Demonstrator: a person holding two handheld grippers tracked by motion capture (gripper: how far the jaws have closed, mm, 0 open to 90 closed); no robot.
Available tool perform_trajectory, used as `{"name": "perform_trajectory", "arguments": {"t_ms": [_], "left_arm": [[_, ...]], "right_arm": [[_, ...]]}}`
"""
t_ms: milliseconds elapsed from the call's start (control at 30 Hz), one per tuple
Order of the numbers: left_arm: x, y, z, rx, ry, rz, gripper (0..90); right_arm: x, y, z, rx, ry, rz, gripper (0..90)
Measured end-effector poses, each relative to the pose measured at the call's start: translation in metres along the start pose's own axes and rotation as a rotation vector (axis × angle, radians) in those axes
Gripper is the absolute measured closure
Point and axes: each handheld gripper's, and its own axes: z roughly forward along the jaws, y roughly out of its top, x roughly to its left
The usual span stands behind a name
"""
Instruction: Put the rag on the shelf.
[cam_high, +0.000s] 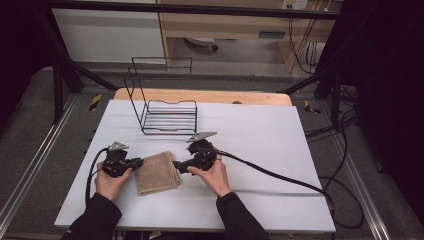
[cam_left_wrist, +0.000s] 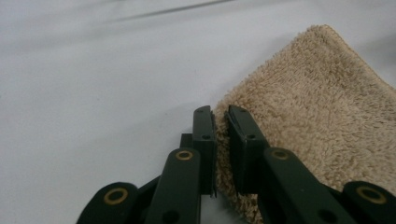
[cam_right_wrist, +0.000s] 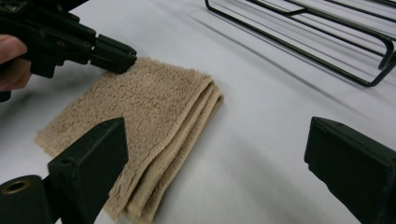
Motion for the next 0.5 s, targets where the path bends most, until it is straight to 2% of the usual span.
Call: {"name": "perform_trajectory", "arguments": {"t_ms": [233, 500], "left_arm": [[-0.001, 0.000, 0.000, -0.003, 0.002, 0.013, 81.3], [-0.001, 0.000, 0.000, -0.003, 0.004, 0.023, 81.1]], "right_arm": [[0.002, 0.012, 0.018, 0.000, -0.002, -0.004, 4.7], [0.006, 0.021, 0.041, 0.029, -0.020, -0.014, 6.5]]}}
